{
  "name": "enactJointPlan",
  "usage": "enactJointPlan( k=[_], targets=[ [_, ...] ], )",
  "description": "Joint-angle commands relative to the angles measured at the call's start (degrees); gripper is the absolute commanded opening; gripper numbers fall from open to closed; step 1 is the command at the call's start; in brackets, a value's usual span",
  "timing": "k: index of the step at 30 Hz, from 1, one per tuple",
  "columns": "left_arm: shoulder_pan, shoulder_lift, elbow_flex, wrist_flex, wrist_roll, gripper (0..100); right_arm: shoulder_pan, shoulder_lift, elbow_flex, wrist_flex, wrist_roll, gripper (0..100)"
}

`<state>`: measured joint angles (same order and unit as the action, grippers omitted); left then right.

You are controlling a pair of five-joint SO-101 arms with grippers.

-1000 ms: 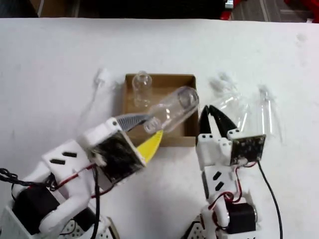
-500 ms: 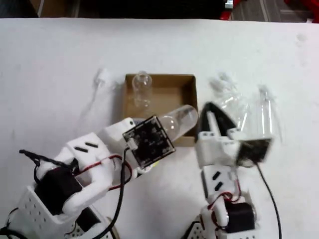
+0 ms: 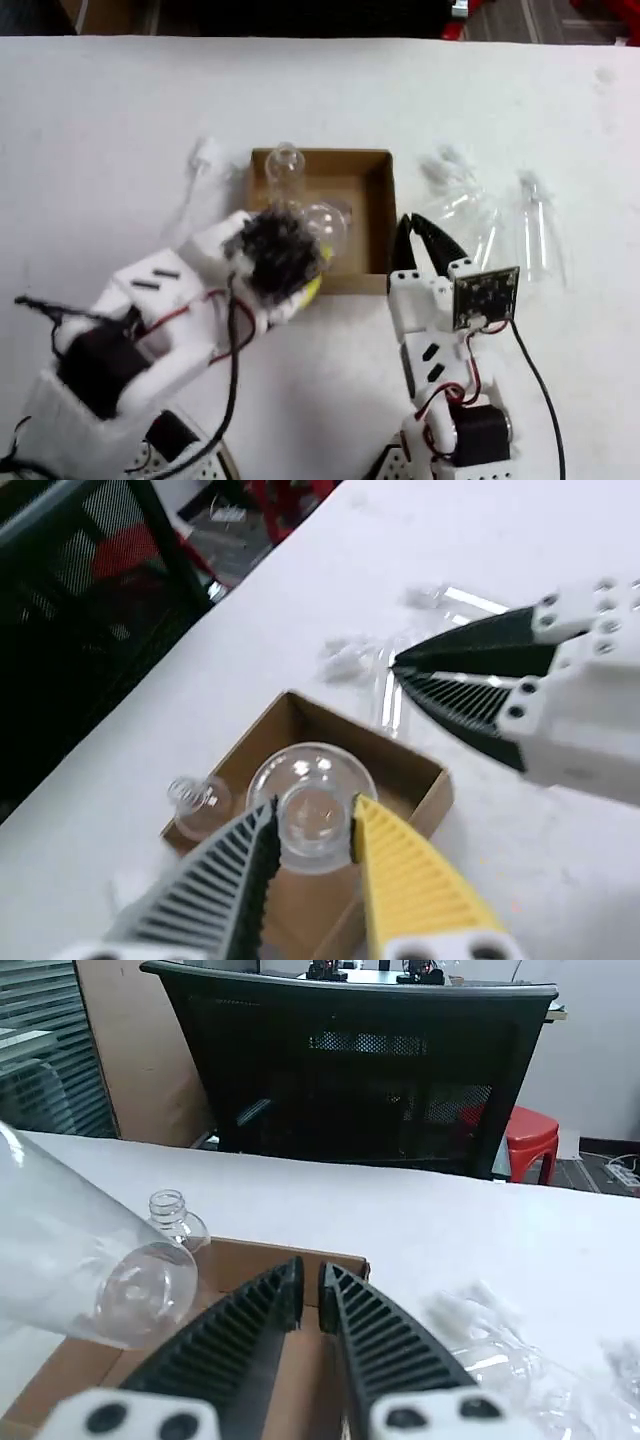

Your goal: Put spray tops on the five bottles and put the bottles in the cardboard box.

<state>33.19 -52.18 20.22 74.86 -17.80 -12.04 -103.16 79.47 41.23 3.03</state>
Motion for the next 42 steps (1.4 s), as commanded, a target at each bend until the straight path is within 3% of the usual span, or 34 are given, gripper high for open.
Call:
enactJointPlan(
  k=[1,7,13,27,42],
  targets=[
    [-4.5,5.3,-4.9,-1.1,0.7,2,1.5,0.0,2.0,-0.2,1.1,1.6],
    [-8.4,23.9,-20.1,8.0,0.8,2,1.5,-0.1,5.2,-0.2,1.4,1.6],
    [-8.7,36.4,-30.6,16.4,0.8,2,6.0,-0.1,5.3,-0.1,1.1,1.6],
    [-13.4,37.4,-10.5,-1.1,6.2,2,6.4,-0.1,10.2,-5.9,1.4,1.6],
    [-14.0,37.4,-3.8,-2.3,10.2,2,6.3,-0.1,10.3,-5.8,1.4,1.6]
  ],
)
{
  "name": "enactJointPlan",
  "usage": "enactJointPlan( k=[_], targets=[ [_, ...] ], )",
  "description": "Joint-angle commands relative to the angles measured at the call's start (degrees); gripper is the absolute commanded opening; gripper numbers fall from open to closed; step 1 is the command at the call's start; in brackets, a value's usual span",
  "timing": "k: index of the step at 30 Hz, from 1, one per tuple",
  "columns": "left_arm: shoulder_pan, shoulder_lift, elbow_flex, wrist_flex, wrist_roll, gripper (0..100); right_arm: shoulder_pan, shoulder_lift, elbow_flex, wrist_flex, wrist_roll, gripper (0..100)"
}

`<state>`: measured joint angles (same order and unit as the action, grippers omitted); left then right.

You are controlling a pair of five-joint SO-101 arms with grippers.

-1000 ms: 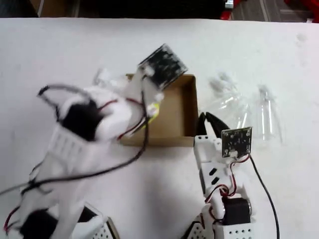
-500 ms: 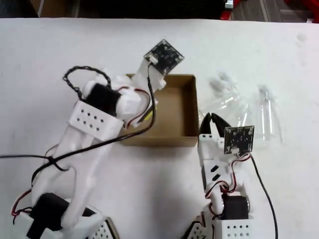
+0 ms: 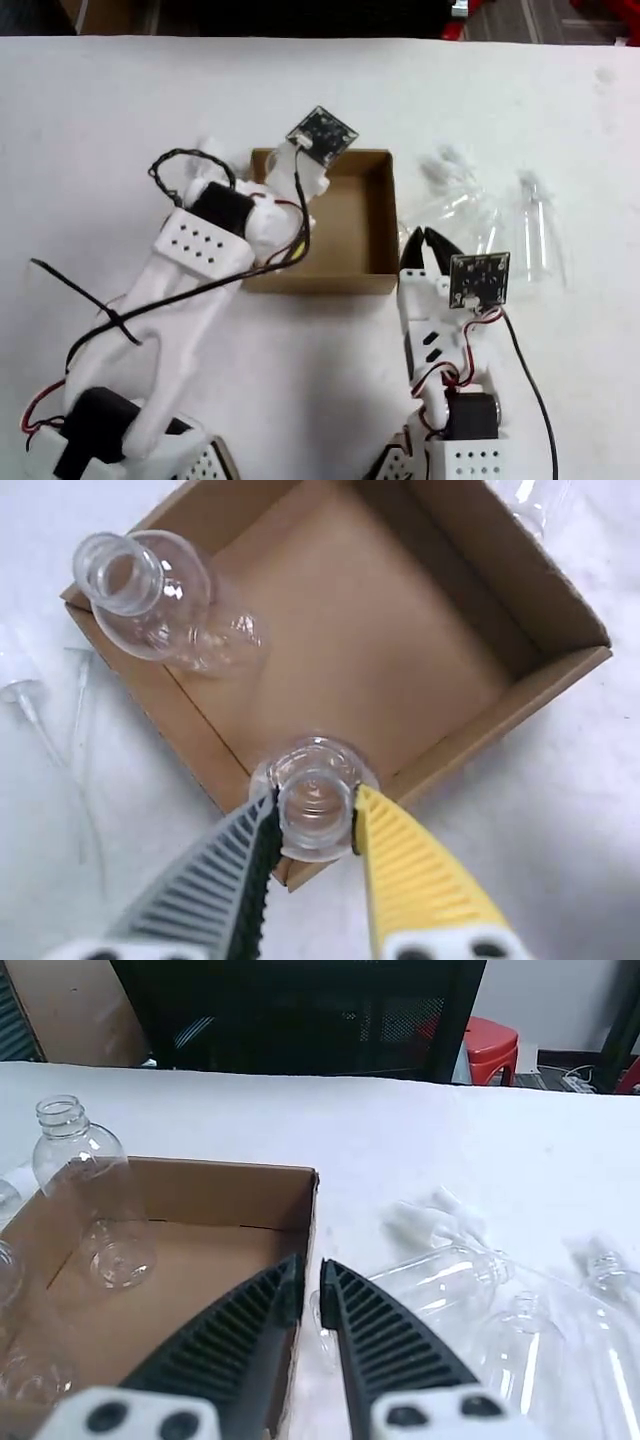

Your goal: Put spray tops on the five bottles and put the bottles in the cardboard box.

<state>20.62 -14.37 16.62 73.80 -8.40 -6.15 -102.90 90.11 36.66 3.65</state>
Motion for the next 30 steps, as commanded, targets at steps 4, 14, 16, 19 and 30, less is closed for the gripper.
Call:
enactJointPlan(
  k=[4,14,16,19,30],
  targets=[
    [-1.5,-0.4,-0.2,-0.8,1.0,4,0.4,-0.4,-0.4,-1.2,0.8,1.6],
    [-3.6,-0.4,-0.1,-0.5,1.0,17,0.0,-0.3,-0.4,-1.2,0.9,1.6],
    [-3.6,-0.4,-0.6,0.4,1.0,17,0.0,-0.3,-0.4,-1.2,0.9,1.6],
    [-3.4,-2.1,-1.5,0.5,1.0,18,0.0,-0.3,-0.4,-1.1,0.9,1.6],
    [-3.7,-14.8,-12.7,-1.2,0.4,24,0.0,-0.3,-0.4,-0.9,0.9,1.6]
  ],
)
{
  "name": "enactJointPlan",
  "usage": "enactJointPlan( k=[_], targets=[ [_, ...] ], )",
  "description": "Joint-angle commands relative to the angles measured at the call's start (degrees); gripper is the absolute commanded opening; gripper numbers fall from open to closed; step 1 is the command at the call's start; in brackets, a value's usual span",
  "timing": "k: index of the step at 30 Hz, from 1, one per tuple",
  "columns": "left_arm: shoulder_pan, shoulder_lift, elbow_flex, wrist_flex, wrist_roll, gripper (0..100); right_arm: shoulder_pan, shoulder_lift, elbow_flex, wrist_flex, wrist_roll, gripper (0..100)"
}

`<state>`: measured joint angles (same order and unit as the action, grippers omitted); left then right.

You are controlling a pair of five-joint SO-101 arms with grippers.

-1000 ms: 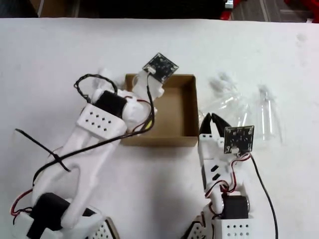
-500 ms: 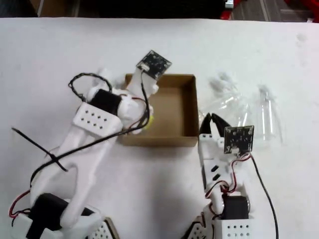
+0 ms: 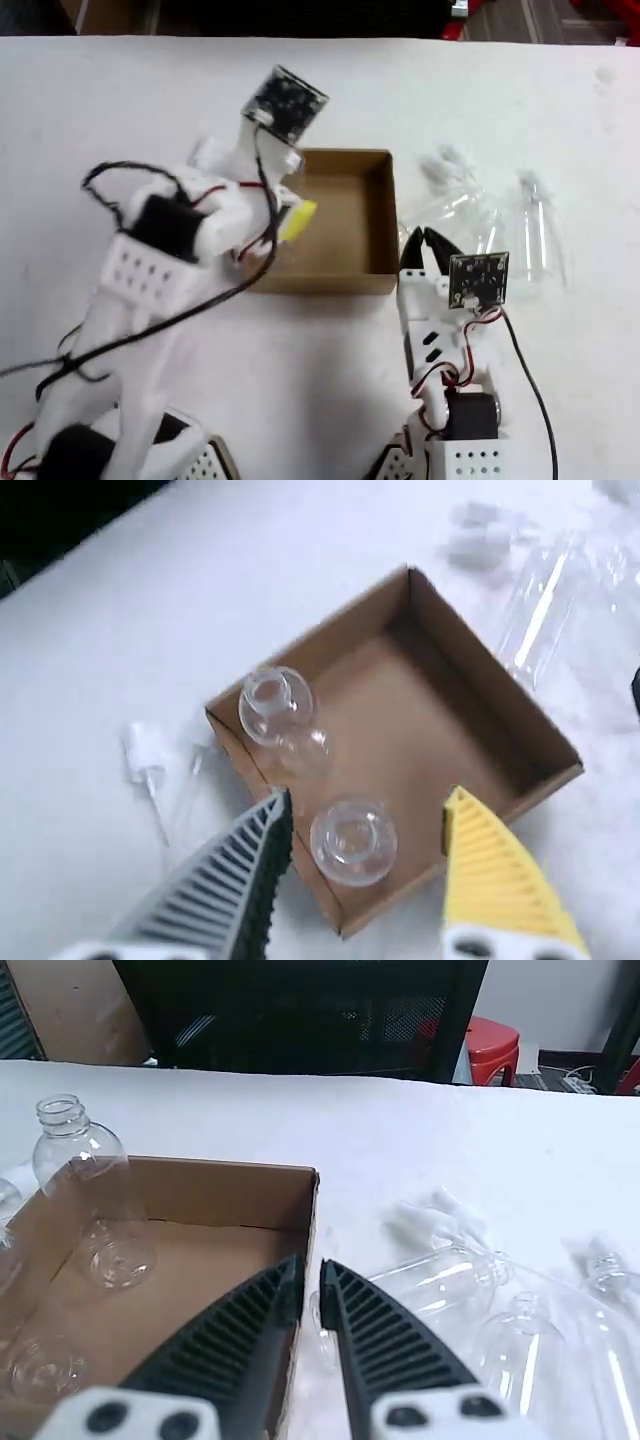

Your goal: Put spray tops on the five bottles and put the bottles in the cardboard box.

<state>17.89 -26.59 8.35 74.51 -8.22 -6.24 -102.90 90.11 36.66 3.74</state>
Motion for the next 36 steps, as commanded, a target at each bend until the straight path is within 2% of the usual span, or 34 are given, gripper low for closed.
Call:
enactJointPlan(
  k=[1,7,13,20,27,36],
  targets=[
    [-1.5,-2.5,-4.7,-3.0,-0.6,24,0.1,-0.3,-0.4,-0.9,0.8,1.6],
    [-5.0,7.9,-7.1,-8.2,-2.4,24,0.1,-0.3,0.4,-1.3,0.8,1.6],
    [-7.7,24.0,-16.1,-7.1,-1.9,24,0.0,-0.3,0.5,-1.3,0.8,1.7],
    [-7.8,33.7,-22.1,-6.7,-1.9,24,0.0,-0.3,0.6,-1.3,0.8,1.7],
    [-7.8,38.4,-23.6,-6.7,-1.9,17,0.0,-0.3,0.6,-1.4,0.8,1.7],
    [-7.8,38.6,-23.5,-7.1,-1.9,19,0.0,-0.3,0.7,-1.4,0.8,1.7]
  ],
)
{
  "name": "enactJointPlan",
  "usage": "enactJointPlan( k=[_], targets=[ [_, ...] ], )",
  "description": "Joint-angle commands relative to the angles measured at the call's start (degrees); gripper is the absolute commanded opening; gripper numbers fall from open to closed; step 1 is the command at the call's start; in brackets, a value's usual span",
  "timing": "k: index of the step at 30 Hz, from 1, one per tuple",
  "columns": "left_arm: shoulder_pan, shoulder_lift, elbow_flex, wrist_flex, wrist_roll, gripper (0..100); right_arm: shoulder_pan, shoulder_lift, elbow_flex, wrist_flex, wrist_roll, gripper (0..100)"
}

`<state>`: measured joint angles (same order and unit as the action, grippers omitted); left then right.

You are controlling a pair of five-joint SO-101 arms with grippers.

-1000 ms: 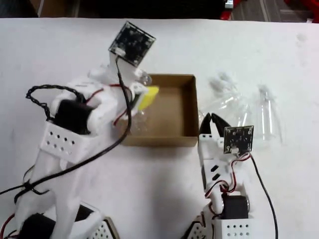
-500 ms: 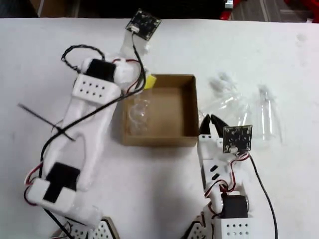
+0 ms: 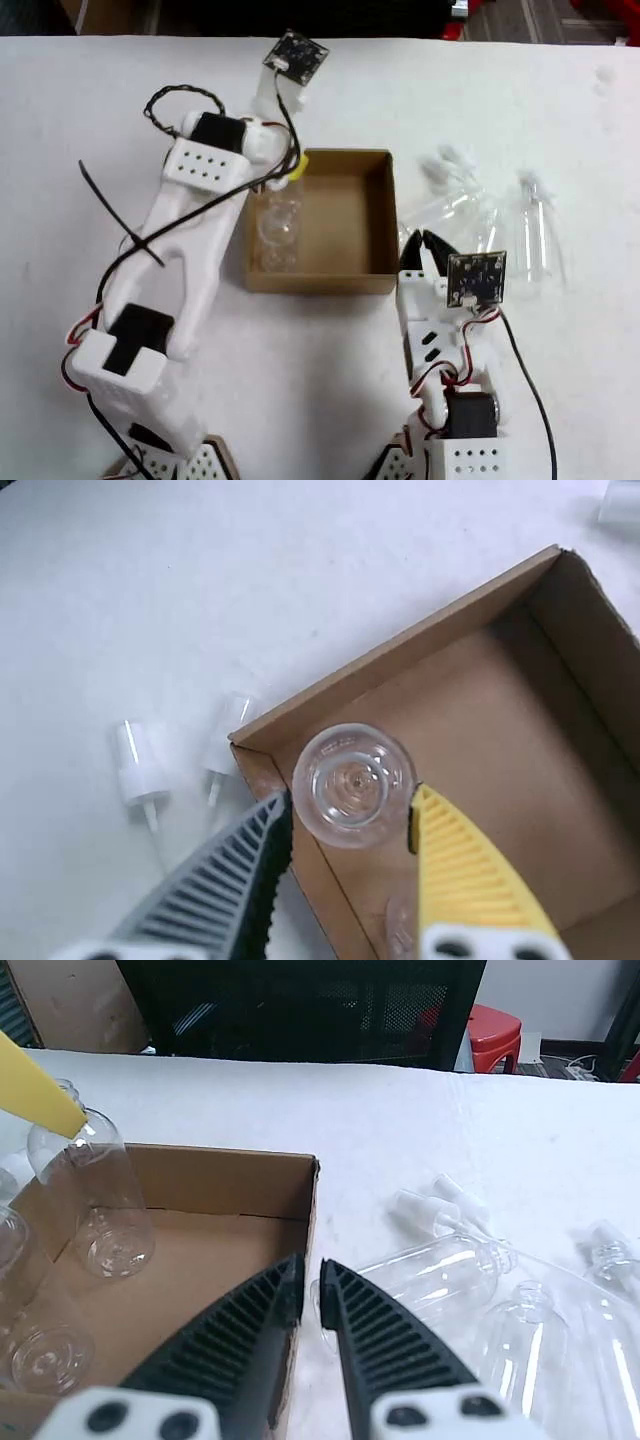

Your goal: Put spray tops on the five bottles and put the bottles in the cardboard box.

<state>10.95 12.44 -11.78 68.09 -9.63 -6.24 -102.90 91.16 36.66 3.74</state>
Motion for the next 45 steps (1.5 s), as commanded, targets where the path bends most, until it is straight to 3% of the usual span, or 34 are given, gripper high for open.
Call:
enactJointPlan(
  k=[1,16,25,38,45],
  targets=[
    [-0.8,-0.3,-2.9,-1.7,-0.5,18,0.0,-0.3,-0.4,-1.4,0.8,1.7],
    [-0.6,2.0,-3.4,-3.1,-0.5,18,0.0,-0.3,-0.4,-1.4,0.8,1.7],
    [-0.8,2.0,-3.5,-4.1,2.5,2,0.0,-0.3,-0.4,-1.4,0.8,1.7],
    [-0.8,2.1,-3.2,-9.2,2.5,2,0.0,-0.3,-0.4,-1.4,0.8,1.7],
    [-0.8,1.7,-3.3,-6.8,3.0,17,0.0,-0.3,-0.4,-1.4,0.8,1.7]
  ],
)
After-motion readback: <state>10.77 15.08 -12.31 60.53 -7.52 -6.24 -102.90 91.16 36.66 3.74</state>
